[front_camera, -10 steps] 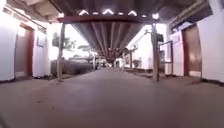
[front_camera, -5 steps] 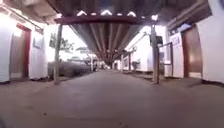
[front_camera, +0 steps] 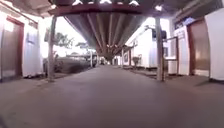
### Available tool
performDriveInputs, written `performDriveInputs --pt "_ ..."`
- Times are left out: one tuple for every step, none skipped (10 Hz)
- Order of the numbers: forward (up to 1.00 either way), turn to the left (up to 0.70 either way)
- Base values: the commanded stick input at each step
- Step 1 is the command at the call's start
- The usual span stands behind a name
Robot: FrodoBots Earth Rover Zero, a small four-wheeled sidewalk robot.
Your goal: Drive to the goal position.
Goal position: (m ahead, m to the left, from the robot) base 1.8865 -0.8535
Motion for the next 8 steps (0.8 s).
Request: performDriveInputs --pt "0.85 0.00" --pt "0.85 0.00" --pt "0.85 0.00" --pt "0.85 0.00" --pt "0.85 0.00" --pt "0.85 0.00" --pt "0.85 0.00" --pt "0.85 0.00"
